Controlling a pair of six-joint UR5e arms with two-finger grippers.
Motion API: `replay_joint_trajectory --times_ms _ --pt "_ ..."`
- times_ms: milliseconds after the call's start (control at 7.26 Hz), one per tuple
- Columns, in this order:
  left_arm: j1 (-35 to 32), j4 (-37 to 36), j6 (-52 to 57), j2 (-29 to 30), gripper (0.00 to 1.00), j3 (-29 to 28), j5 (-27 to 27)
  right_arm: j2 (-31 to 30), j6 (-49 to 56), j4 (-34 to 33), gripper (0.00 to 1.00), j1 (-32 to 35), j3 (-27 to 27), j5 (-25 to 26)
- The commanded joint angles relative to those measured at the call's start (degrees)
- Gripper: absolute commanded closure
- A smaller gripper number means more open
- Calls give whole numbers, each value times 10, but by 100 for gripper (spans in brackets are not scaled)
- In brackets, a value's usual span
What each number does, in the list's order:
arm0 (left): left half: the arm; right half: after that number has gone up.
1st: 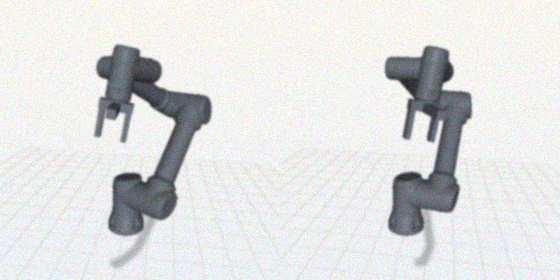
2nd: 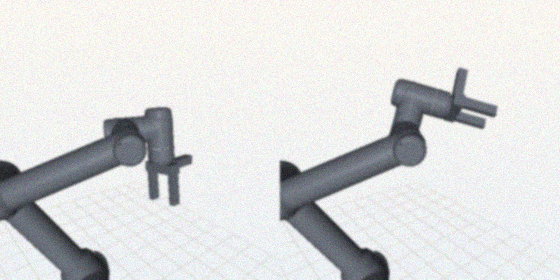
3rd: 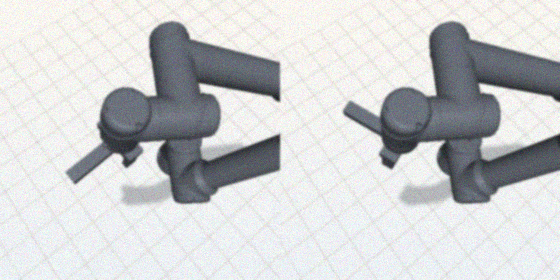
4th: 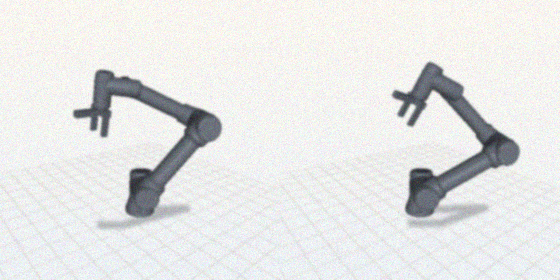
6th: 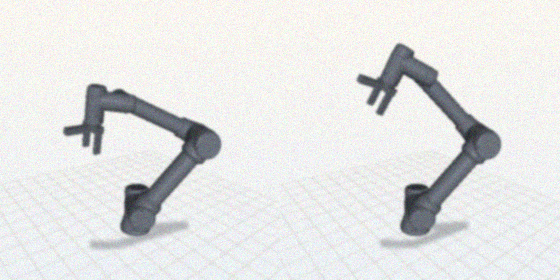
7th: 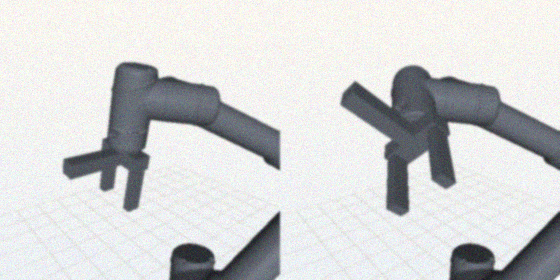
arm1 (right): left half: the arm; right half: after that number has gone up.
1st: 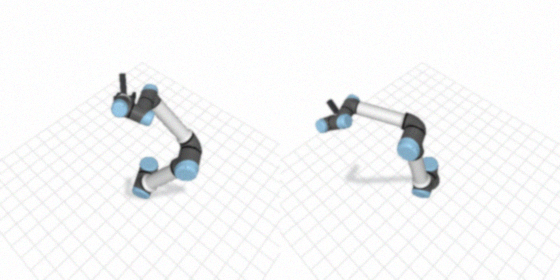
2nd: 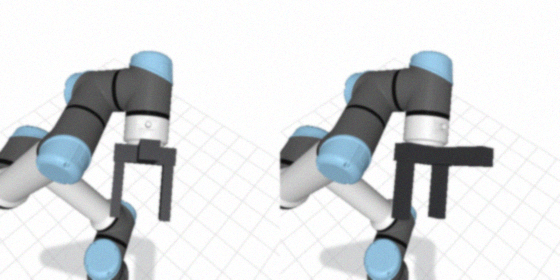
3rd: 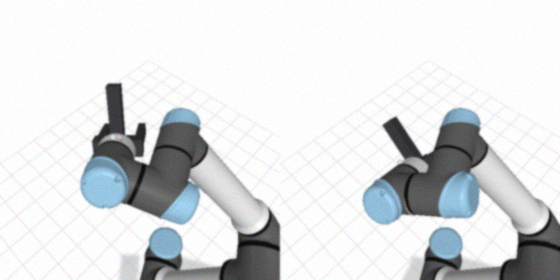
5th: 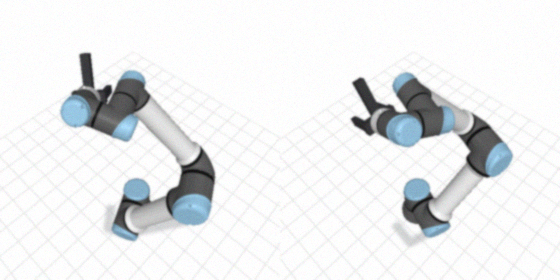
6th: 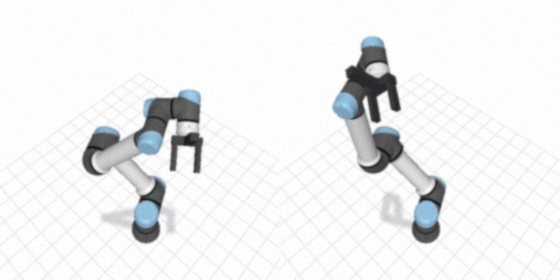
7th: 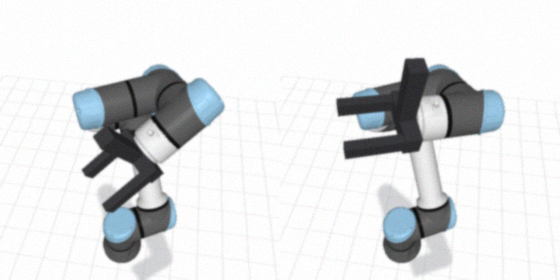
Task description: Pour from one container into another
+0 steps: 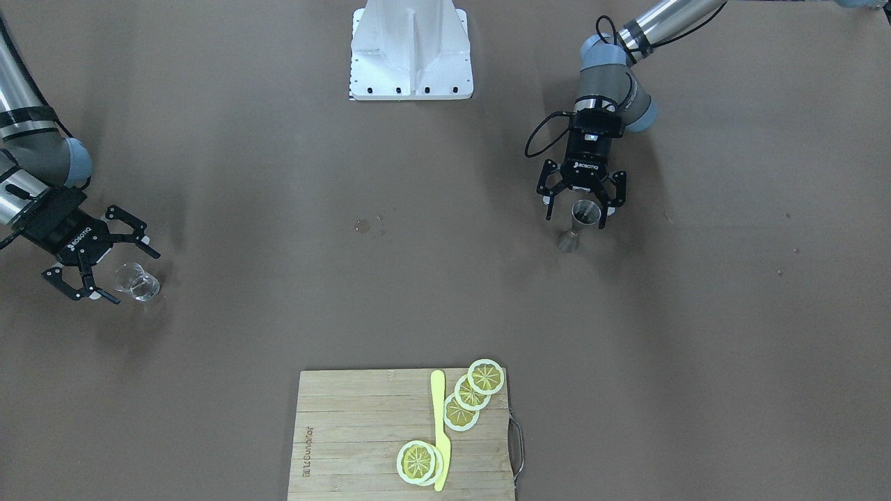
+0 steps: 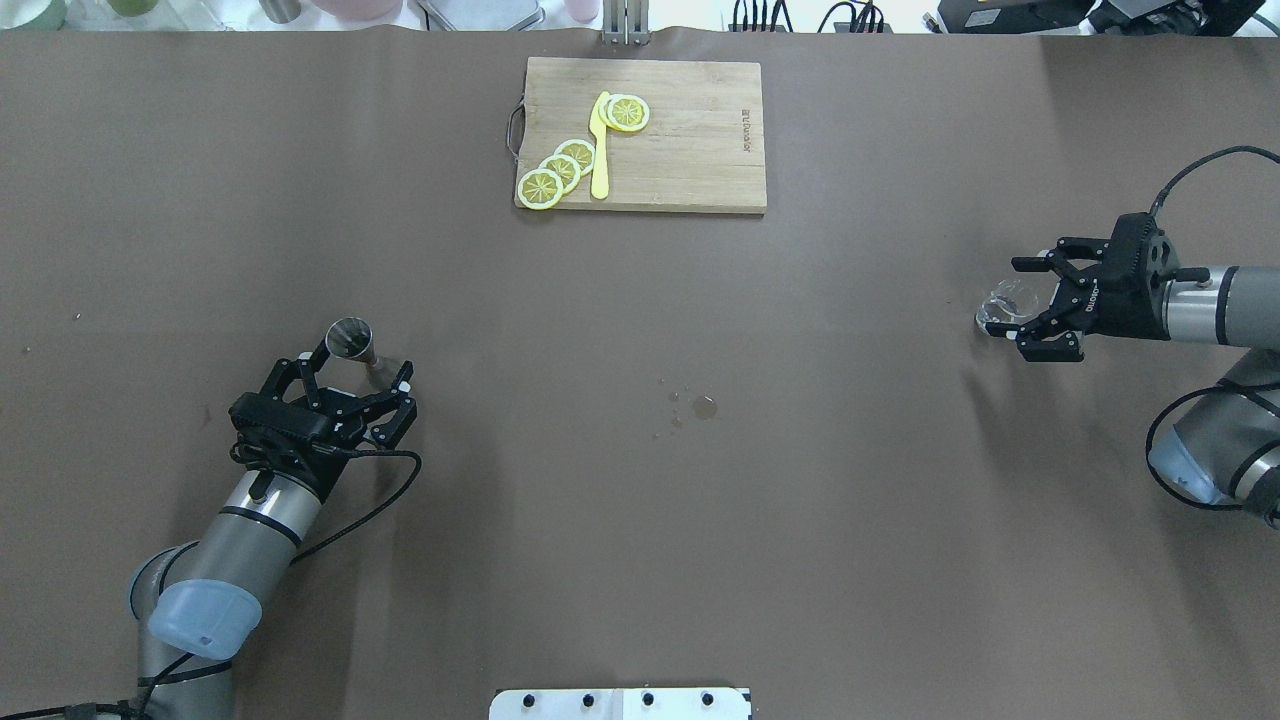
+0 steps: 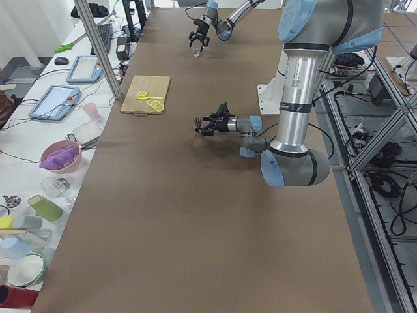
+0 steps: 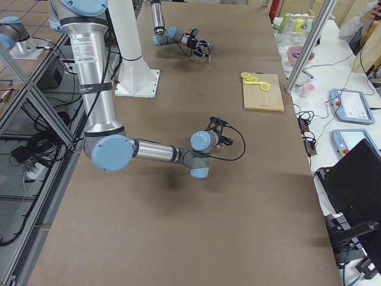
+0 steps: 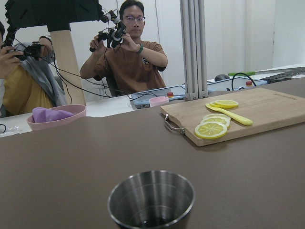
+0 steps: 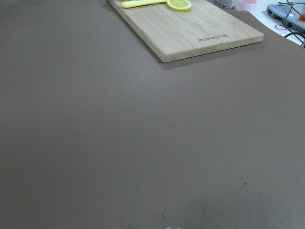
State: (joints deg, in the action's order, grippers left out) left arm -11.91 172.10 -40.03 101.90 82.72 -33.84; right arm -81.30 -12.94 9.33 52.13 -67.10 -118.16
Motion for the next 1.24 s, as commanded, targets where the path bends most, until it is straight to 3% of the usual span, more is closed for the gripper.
replay_joint_trajectory --times_ms 0,276,551,827,1102 --pt "14 6 1 -5 2 12 0 -8 -2 -26 0 20 -42 -7" --pt "49 9 2 -34 2 41 1 -17 1 -123 0 64 -122 -53" --pt "76 14 34 -87 2 108 3 -42 3 -258 0 117 -221 -115" --pt "101 14 36 -120 2 157 3 -79 5 -355 0 173 -276 -118" --pt "102 15 82 -137 2 217 -1 -81 9 -457 0 212 -283 -143"
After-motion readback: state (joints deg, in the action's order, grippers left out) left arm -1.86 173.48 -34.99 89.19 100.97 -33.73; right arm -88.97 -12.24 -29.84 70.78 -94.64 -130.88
